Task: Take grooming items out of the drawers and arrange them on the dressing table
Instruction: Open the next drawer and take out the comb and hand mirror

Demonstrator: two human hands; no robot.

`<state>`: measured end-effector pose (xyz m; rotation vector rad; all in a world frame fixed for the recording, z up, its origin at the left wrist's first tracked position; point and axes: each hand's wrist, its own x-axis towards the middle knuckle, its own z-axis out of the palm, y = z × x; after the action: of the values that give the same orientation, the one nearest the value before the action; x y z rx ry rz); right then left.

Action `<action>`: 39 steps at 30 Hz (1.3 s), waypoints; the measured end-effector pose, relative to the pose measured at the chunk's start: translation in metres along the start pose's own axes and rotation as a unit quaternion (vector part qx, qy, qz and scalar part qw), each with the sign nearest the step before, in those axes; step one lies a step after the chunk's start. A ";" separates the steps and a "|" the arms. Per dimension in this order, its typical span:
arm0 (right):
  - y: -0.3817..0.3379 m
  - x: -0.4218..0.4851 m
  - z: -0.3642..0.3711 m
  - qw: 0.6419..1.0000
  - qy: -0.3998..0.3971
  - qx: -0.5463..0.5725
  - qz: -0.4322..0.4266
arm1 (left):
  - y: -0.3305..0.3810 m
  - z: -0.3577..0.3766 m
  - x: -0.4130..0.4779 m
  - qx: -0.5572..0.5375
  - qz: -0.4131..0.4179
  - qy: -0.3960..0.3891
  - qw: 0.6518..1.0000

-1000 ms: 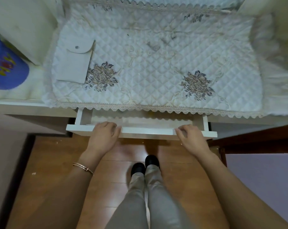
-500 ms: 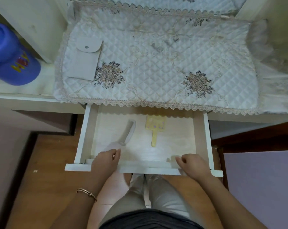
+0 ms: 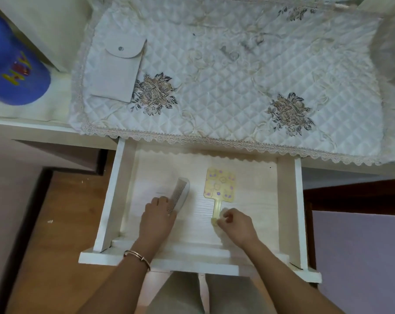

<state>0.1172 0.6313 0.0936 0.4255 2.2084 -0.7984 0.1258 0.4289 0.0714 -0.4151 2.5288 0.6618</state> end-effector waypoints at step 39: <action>-0.203 0.080 -0.122 0.938 0.077 0.296 -0.161 | 0.093 -0.200 0.139 -0.344 0.000 0.209 0.915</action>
<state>-0.1052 0.5632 0.1835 0.4254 2.1762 -1.6750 -0.1035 0.3792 0.1859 -0.8726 2.5988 1.6212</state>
